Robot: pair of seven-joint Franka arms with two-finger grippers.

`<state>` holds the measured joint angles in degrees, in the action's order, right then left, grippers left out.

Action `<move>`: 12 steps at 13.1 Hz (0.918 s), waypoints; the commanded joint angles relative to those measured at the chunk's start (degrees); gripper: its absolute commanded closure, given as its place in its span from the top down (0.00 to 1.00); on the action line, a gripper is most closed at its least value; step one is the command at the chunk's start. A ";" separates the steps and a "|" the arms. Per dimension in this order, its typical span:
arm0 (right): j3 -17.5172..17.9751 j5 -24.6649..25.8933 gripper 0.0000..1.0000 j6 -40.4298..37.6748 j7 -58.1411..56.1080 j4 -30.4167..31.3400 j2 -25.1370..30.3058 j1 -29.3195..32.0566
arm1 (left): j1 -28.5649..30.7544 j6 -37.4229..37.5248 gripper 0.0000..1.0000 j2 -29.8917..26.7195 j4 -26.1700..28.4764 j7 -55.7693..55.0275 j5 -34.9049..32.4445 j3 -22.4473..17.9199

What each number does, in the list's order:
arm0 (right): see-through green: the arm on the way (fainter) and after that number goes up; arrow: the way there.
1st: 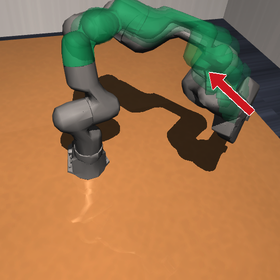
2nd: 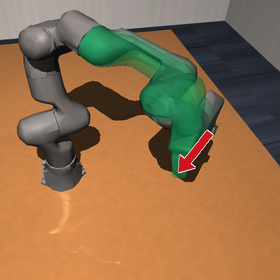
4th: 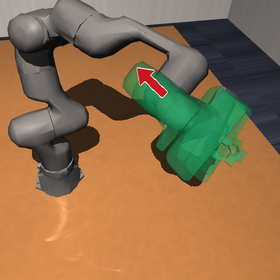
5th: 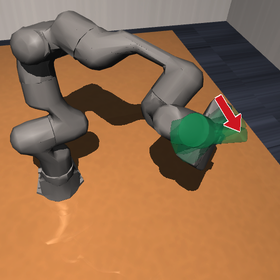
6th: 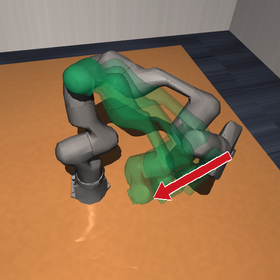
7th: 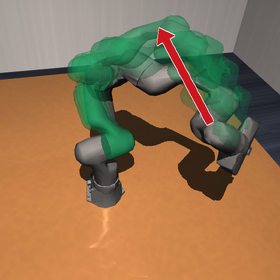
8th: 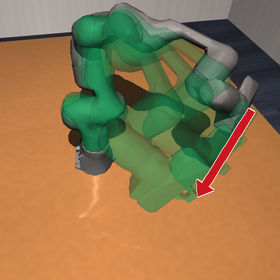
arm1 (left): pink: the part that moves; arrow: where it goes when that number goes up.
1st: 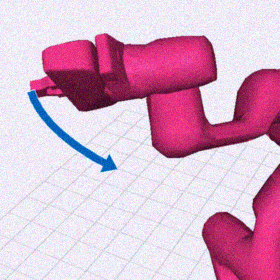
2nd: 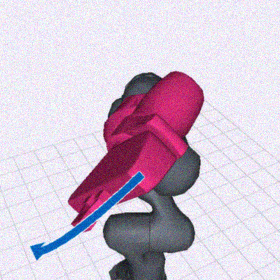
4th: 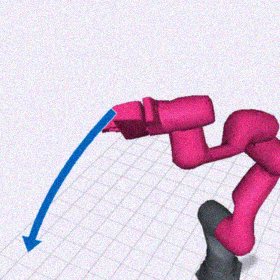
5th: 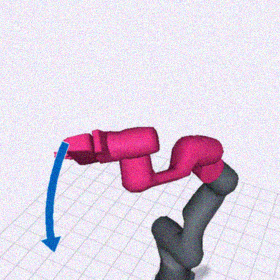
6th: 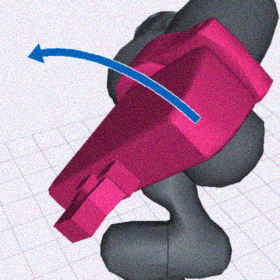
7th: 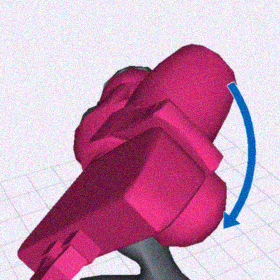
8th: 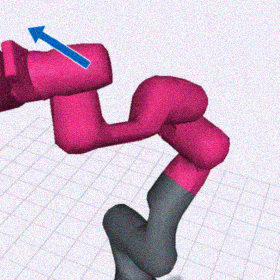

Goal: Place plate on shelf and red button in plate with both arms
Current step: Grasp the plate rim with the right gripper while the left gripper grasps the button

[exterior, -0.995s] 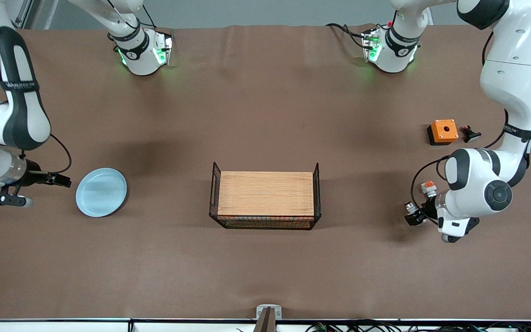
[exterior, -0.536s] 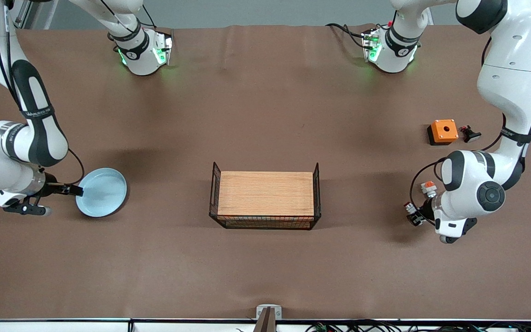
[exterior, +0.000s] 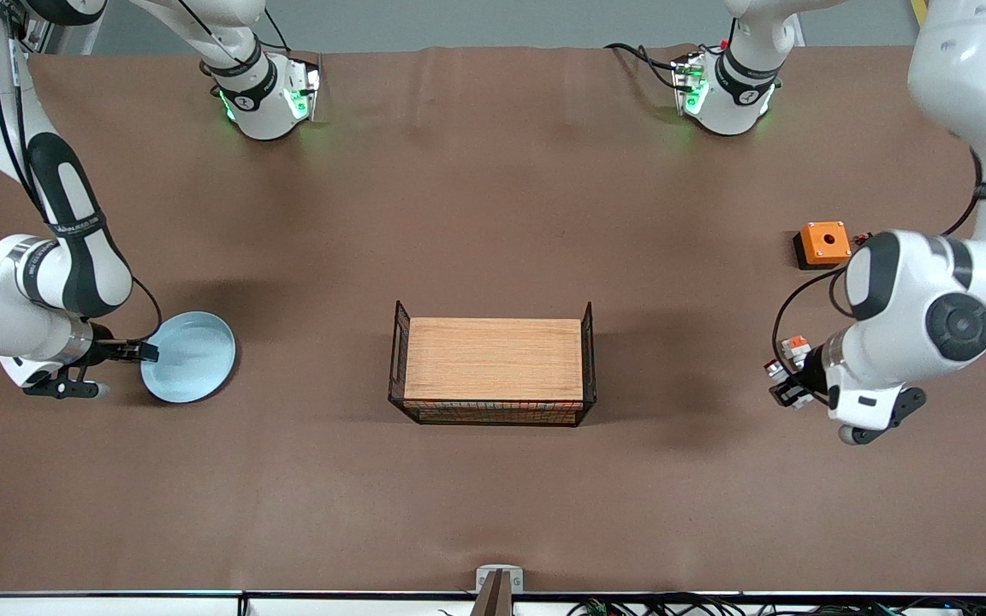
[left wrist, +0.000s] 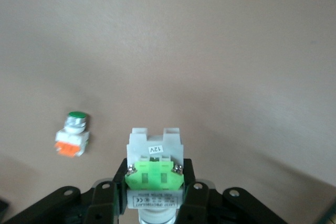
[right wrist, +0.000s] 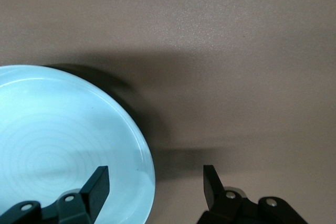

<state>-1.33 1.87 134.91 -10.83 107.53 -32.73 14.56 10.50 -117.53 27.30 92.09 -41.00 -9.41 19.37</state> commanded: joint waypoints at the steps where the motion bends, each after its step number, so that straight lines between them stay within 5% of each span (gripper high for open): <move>1: 1.07 -6.24 0.62 -0.44 -4.54 -0.83 -0.85 1.61 | 0.22 7.71 0.00 -4.26 -1.90 -0.84 -0.78 2.14; 6: 1.07 -7.49 0.49 -0.44 -6.14 -0.92 -1.90 2.23 | 0.49 17.76 0.00 -8.92 -6.13 0.39 -0.61 5.58; 11: 1.15 -7.49 0.04 -0.79 -9.29 -0.83 -1.81 2.14 | 0.57 21.55 0.00 -12.53 -6.84 1.45 1.76 6.47; 12: 1.24 -7.58 0.02 -1.57 -9.39 -0.92 -1.81 2.23 | 0.49 22.51 0.00 -12.80 -6.84 1.45 2.81 6.55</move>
<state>-1.11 -4.61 134.41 -18.13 107.38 -34.08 15.66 10.55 -97.10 15.88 85.42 -40.36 -8.47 25.47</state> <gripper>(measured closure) 0.947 0.586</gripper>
